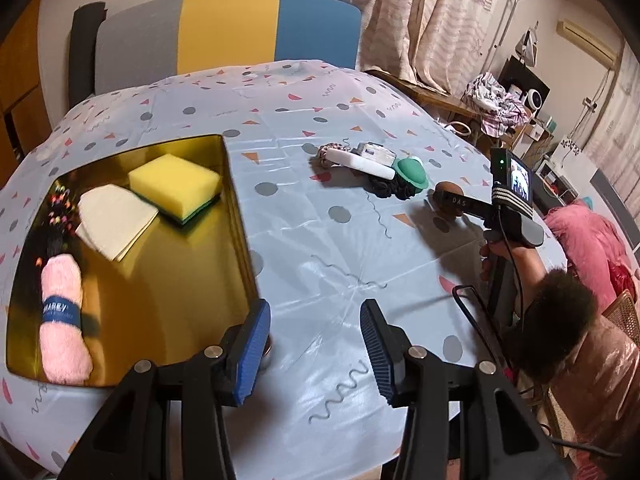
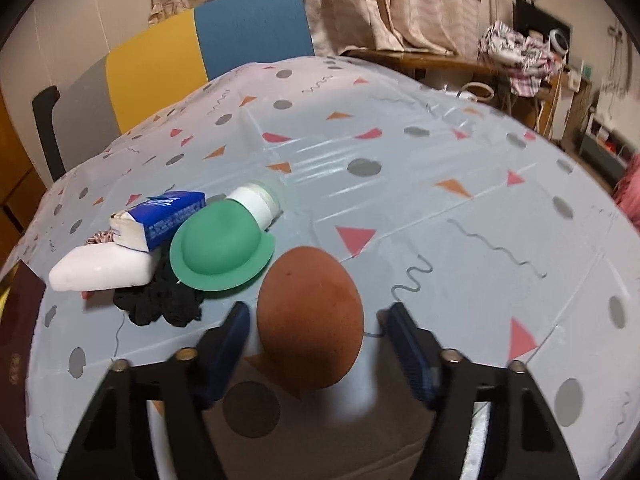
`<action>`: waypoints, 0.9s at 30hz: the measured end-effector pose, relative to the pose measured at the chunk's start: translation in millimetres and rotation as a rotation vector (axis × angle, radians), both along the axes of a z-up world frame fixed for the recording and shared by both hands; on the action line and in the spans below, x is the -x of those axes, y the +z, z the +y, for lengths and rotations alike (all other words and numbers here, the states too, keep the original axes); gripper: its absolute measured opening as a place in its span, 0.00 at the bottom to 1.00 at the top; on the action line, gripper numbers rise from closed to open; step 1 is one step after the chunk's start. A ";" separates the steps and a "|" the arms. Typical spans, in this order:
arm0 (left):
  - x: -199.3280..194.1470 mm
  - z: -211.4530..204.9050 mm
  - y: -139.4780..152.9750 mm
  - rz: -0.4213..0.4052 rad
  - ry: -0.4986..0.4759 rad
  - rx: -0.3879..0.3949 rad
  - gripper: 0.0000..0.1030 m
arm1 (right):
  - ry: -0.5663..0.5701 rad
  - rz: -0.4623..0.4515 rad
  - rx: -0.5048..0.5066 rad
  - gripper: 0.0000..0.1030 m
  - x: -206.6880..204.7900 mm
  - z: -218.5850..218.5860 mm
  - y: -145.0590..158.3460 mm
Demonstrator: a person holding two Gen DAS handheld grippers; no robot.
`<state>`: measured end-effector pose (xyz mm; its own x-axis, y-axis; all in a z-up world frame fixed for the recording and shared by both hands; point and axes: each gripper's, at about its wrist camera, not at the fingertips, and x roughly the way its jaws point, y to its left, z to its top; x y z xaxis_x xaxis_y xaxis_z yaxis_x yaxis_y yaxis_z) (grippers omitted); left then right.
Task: Organize rigid objects
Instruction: 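Reach the right gripper to the pile and grasp the brown oval sponge, then grasp the white rectangular sponge block with the left gripper while the right holds the brown sponge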
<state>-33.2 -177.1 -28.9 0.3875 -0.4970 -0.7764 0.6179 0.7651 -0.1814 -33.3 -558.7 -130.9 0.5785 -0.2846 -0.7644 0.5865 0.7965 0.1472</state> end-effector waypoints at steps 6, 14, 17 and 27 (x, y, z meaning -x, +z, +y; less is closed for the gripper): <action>-14.7 -30.1 -0.9 0.050 -0.017 0.039 0.46 | 0.016 -0.030 0.003 0.55 4.3 3.8 -2.1; -67.1 -83.1 -7.9 0.176 0.028 0.122 0.70 | 0.025 -0.047 0.012 0.48 4.5 7.1 -1.7; -88.5 -107.5 -13.2 0.186 0.035 0.112 0.73 | 0.014 -0.061 0.001 0.48 7.2 3.9 -2.2; -158.3 -171.1 -45.7 0.293 0.112 0.160 0.73 | 0.012 -0.074 0.001 0.48 8.1 3.0 -3.4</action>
